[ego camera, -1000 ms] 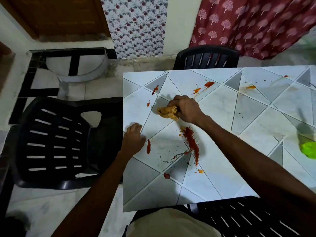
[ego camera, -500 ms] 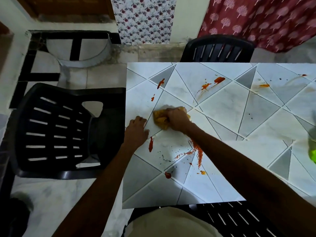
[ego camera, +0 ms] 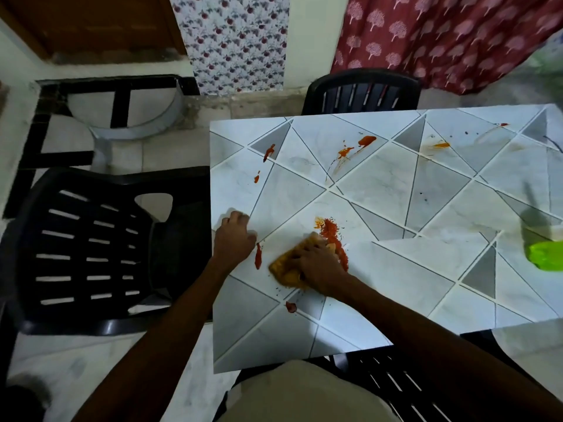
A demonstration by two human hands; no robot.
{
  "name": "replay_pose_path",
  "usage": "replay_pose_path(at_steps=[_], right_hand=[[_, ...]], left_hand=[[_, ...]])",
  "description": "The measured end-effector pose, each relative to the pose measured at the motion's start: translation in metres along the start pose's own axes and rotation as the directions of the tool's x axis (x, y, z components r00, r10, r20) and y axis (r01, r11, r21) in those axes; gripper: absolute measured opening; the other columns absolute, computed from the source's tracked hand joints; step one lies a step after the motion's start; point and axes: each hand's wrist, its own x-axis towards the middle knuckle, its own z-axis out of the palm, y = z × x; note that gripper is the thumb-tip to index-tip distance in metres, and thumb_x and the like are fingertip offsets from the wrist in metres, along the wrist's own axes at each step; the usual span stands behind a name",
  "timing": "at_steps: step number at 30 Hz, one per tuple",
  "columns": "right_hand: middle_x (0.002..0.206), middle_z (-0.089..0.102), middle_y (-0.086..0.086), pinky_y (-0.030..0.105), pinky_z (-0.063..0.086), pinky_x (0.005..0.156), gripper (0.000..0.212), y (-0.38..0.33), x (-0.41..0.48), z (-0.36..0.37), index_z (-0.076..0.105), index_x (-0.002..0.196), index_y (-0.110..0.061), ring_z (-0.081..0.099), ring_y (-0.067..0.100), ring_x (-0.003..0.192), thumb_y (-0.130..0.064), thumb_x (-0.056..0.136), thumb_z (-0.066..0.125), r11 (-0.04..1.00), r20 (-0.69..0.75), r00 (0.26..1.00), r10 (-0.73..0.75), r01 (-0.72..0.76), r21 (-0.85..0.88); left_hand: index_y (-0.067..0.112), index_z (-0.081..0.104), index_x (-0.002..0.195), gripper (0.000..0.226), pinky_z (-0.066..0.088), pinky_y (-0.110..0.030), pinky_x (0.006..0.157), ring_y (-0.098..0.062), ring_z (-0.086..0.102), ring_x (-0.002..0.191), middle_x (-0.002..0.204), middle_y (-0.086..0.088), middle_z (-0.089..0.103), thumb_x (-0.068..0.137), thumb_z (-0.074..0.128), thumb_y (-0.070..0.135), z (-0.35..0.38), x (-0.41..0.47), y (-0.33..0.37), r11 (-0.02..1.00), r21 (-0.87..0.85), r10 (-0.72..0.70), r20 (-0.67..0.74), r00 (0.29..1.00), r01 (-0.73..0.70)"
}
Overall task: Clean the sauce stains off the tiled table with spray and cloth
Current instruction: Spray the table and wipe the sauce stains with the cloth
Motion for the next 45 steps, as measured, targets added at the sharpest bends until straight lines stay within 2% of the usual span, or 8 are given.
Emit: replay_pose_path(at_steps=[5, 9, 15, 18, 22, 27, 33, 45], right_hand=[[0.116, 0.069, -0.001, 0.043, 0.048, 0.094, 0.039, 0.013, -0.006, -0.048, 0.071, 0.116, -0.033, 0.063, 0.031, 0.104, -0.018, 0.08, 0.076, 0.999, -0.214, 0.976, 0.034, -0.033, 0.01], [0.112, 0.068, 0.001, 0.039, 0.047, 0.083, 0.045, 0.039, -0.009, -0.093, 0.071, 0.119, -0.028, 0.063, 0.033, 0.098, -0.011, 0.077, 0.074, 0.989, -0.305, 0.941, 0.146, -0.136, 0.053], [0.109, 0.062, 0.008, 0.04, 0.051, 0.076, 0.036, 0.092, 0.002, -0.13, 0.067, 0.124, -0.027, 0.063, 0.036, 0.103, -0.024, 0.088, 0.067, 0.938, -0.282, 0.894, 0.347, -0.325, 0.125], [0.115, 0.063, 0.011, 0.041, 0.052, 0.083, 0.032, 0.114, 0.016, -0.126, 0.065, 0.126, -0.024, 0.063, 0.037, 0.109, -0.028, 0.095, 0.061, 0.887, -0.205, 0.866, 0.457, -0.427, 0.175], [0.123, 0.068, 0.009, 0.04, 0.054, 0.092, 0.05, 0.126, 0.03, -0.094, 0.062, 0.134, -0.027, 0.066, 0.032, 0.112, -0.043, 0.087, 0.068, 0.765, -0.047, 0.823, 0.565, -0.502, 0.403], [0.133, 0.065, 0.012, 0.044, 0.056, 0.091, 0.065, 0.109, 0.032, -0.039, 0.059, 0.138, -0.033, 0.066, 0.038, 0.11, -0.051, 0.077, 0.048, 0.786, -0.093, 0.863, 0.496, -0.401, 0.471], [0.144, 0.058, 0.008, 0.051, 0.049, 0.101, 0.054, 0.072, -0.002, -0.006, 0.059, 0.137, -0.031, 0.059, 0.039, 0.121, -0.035, 0.084, 0.068, 0.855, -0.075, 0.916, 0.394, -0.335, 0.397], [0.156, 0.044, 0.002, 0.049, 0.035, 0.114, 0.056, 0.01, -0.059, 0.038, 0.052, 0.144, -0.037, 0.042, 0.041, 0.137, -0.031, 0.09, 0.068, 0.898, -0.022, 0.95, 0.312, -0.288, 0.332]], left_hand=[[0.006, 0.058, 0.127, 0.04, 0.044, -0.045, 0.095, -0.034, 0.05, 0.116, 0.129, -0.014, 0.055, 0.089, 0.058, 0.019, 0.001, 0.008, 0.021, 0.996, 0.007, 0.088, -0.008, 0.996, -0.088], [0.007, 0.058, 0.127, 0.039, 0.046, -0.044, 0.098, -0.033, 0.05, 0.121, 0.131, -0.013, 0.056, 0.089, 0.059, 0.018, 0.008, 0.015, 0.044, 0.984, 0.042, 0.174, 0.021, 0.985, -0.174], [0.007, 0.055, 0.131, 0.043, 0.044, -0.044, 0.103, -0.03, 0.049, 0.124, 0.136, -0.012, 0.054, 0.09, 0.054, 0.021, 0.027, 0.015, 0.069, 0.946, 0.123, 0.284, 0.126, 0.95, -0.299], [0.009, 0.052, 0.134, 0.048, 0.042, -0.043, 0.105, -0.03, 0.046, 0.127, 0.14, -0.011, 0.05, 0.089, 0.058, 0.025, 0.037, 0.012, 0.076, 0.934, 0.119, 0.309, 0.2, 0.93, -0.336], [0.01, 0.048, 0.139, 0.054, 0.038, -0.042, 0.112, -0.029, 0.04, 0.135, 0.147, -0.01, 0.044, 0.089, 0.061, 0.025, 0.044, 0.01, 0.074, 0.949, 0.09, 0.279, 0.213, 0.936, -0.303], [0.003, 0.053, 0.134, 0.047, 0.04, -0.04, 0.108, -0.032, 0.046, 0.129, 0.142, -0.013, 0.049, 0.089, 0.059, 0.012, 0.046, 0.012, 0.067, 0.953, 0.018, 0.298, 0.145, 0.944, -0.303], [0.001, 0.052, 0.136, 0.047, 0.038, -0.036, 0.108, -0.03, 0.044, 0.13, 0.142, -0.012, 0.049, 0.089, 0.055, 0.005, 0.045, 0.004, 0.072, 0.962, -0.028, 0.274, 0.108, 0.956, -0.272], [0.004, 0.041, 0.145, 0.054, 0.029, -0.032, 0.115, -0.026, 0.031, 0.143, 0.156, -0.01, 0.035, 0.093, 0.055, 0.012, 0.041, -0.004, 0.075, 0.953, 0.06, 0.284, 0.161, 0.945, -0.297]])
